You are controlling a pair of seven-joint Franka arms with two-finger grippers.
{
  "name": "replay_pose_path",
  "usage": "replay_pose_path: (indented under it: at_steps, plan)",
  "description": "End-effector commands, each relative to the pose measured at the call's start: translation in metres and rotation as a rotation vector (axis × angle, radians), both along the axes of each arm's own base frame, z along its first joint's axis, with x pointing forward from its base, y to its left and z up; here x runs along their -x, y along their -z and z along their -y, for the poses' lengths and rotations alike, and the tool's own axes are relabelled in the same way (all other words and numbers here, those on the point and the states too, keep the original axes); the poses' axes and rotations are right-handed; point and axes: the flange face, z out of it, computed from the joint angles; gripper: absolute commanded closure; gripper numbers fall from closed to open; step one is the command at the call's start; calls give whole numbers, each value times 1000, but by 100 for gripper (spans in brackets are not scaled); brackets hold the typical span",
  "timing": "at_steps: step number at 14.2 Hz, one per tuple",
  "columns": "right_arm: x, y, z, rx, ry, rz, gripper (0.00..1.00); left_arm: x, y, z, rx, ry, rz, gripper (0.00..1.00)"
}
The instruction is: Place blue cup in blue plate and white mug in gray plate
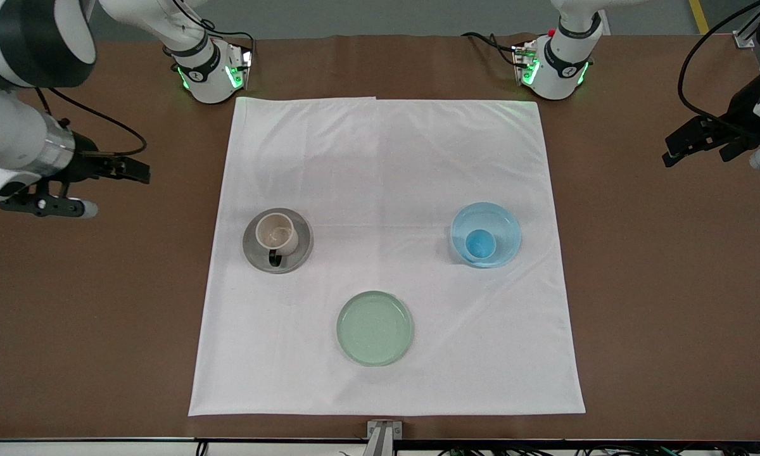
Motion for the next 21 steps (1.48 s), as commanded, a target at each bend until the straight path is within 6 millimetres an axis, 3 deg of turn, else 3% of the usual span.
replay_pose_path:
  at_steps: [1, 3, 6, 14, 16, 21]
  plan:
    - [11, -7, 60, -34, -28, 14, 0, 11, -8, 4, 5, 4, 24, 0]
    - [13, -12, 91, -44, -21, 38, 0, 11, -5, 4, 4, 4, 17, 0]
    - [12, -17, 106, -49, -47, 67, 0, 12, 4, 4, 3, 4, -2, 0]
    - [16, -45, 115, -3, -125, 164, 0, 22, -4, 12, -2, 17, 9, 0]
    - [8, -79, 111, 1, -120, 233, 0, 22, -4, 11, -2, 16, 7, 0]
    - [4, -102, 103, 19, -128, 286, 0, 20, -4, 10, -1, 16, 12, 0]
